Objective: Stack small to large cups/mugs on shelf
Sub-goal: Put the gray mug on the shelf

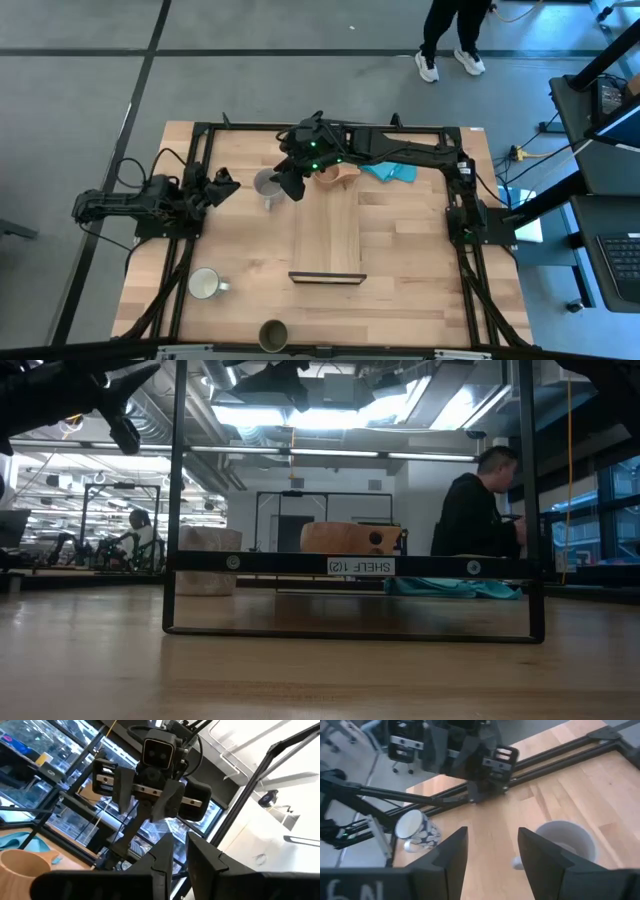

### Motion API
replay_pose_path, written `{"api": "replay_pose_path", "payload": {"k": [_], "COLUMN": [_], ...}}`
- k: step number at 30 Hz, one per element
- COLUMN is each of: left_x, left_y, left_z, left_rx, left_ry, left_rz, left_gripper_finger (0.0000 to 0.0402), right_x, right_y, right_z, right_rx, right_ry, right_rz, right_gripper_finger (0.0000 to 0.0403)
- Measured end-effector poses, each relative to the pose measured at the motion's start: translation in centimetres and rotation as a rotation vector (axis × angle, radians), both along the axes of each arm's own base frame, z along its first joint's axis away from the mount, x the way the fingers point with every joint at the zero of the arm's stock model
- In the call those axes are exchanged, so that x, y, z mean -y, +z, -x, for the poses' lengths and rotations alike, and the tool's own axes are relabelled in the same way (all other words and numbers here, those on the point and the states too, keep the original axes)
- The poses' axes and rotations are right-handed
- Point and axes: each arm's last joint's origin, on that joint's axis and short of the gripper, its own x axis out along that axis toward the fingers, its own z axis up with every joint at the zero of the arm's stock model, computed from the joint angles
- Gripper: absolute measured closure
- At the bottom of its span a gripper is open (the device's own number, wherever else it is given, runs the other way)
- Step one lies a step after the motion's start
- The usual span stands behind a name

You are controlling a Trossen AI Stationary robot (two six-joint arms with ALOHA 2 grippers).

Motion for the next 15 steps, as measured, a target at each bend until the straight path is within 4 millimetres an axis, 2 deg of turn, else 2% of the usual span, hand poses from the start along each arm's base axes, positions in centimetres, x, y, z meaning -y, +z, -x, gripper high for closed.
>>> {"api": "replay_pose_path", "payload": {"k": [5,15], "left_x": [0.0,-0.01], "left_y": [0.0,0.08], "left_z": [0.0,0.04], "left_rx": [0.012,0.022], "left_ry": [-0.056,-0.055], "left_rz": [0.116,0.12], "left_gripper_finger": [0.0357,0.0357], "right_x": [0.1,-0.37], "right_y": [0.11,0.8], "right_z": [-0.05,-0.47], "right_rx": [0.013,0.093], "right_ry": [-0.007,0.006], "right_rz": [0.001,0.012], "right_gripper_finger": [0.0228,0.0228]}}
